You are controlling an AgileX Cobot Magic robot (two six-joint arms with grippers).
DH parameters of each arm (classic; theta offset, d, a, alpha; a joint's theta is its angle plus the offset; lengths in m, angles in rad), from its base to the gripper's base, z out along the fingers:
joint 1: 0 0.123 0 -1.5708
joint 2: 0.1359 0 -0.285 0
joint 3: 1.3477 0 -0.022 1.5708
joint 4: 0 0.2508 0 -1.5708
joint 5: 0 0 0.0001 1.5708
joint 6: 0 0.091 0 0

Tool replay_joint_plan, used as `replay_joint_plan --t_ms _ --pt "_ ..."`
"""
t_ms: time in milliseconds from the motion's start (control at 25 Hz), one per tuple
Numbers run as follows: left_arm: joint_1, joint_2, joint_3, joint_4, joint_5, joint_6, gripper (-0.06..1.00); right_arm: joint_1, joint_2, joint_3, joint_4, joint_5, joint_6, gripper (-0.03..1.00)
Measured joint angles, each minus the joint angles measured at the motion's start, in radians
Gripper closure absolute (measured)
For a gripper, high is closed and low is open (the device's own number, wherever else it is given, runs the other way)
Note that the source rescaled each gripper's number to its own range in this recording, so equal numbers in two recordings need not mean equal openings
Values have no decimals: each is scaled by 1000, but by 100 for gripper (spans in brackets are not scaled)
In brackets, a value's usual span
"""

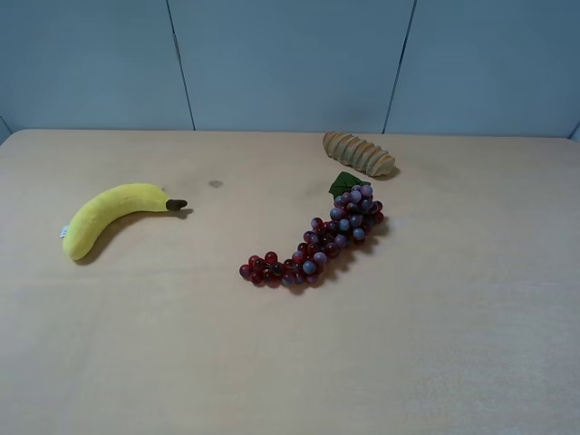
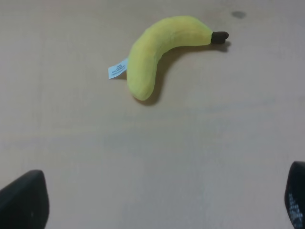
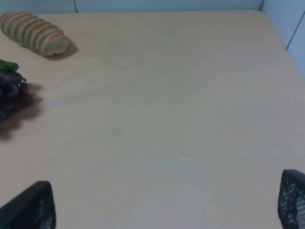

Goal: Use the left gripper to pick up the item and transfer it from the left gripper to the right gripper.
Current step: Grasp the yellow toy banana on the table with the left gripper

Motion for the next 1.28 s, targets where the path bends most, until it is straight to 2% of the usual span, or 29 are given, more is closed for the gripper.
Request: replay_joint_plan --t_ms 1120,1280 --pt "0 0 0 0 0 0 -6 0 0 0 0 0 0 -3" --pt "0 15 -19 0 28 -6 -6 0 0 0 0 0 0 -3"
